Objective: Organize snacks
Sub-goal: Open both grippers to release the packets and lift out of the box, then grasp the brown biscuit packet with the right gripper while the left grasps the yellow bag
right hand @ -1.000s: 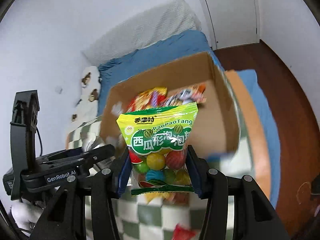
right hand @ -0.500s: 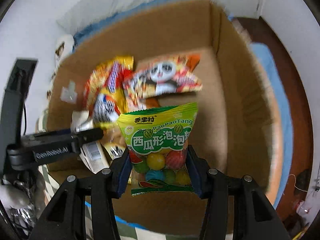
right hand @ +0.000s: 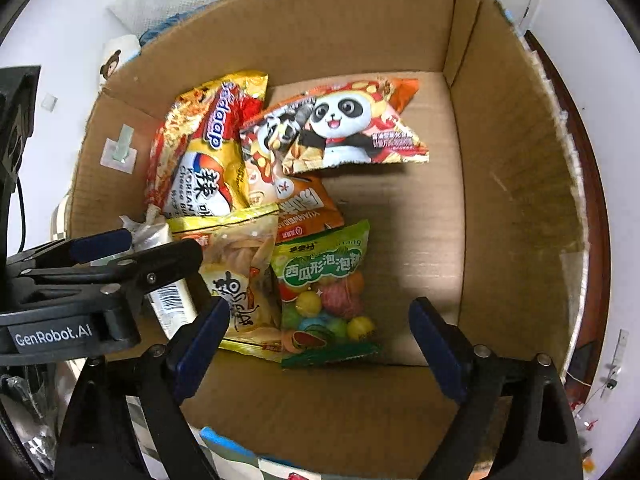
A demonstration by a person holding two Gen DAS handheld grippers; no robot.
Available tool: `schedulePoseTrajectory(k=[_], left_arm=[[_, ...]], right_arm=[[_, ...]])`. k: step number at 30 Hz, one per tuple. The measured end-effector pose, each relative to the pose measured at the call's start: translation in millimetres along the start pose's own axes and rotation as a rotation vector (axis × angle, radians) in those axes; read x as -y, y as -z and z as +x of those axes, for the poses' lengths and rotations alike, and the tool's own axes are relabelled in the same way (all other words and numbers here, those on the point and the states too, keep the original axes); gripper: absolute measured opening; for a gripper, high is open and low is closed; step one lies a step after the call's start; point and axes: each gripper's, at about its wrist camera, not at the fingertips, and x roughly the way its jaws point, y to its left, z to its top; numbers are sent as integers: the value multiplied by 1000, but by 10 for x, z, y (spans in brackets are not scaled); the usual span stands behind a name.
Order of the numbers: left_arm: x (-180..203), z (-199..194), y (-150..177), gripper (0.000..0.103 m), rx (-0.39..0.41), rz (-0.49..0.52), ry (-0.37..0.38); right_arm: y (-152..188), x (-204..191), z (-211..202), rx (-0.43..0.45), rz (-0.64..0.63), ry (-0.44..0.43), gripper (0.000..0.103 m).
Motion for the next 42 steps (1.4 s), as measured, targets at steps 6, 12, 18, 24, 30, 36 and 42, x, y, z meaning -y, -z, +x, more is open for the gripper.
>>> schedulePoseTrajectory(k=[6,12,18,24,30,36,42], left_arm=[[-22,-367,178,96,147,-12,-35],[38,-700,521,96,291,-1,-96],[114,-939,833,96,392,8,-125],[169,-1182,1081,96,453,0,-117],[252,-1430,1312,96,526,15,-129],[275,-1553,1521,96,542,5,-103],[80,-1483,1754,96,493,-52,-97]], right_arm=[[86,-8,-228,99,-2,64,93],[302,32,-502,212,-3,94,93],[592,11,-777,314,-14,113,93],[854,-36,-1091,396,-29,113,93],[1063,-65,-1383,465,-32,125,93],[1257,-120,-1628,505,-30,103,93],[1502,-112,-1570,468,4,40,93]])
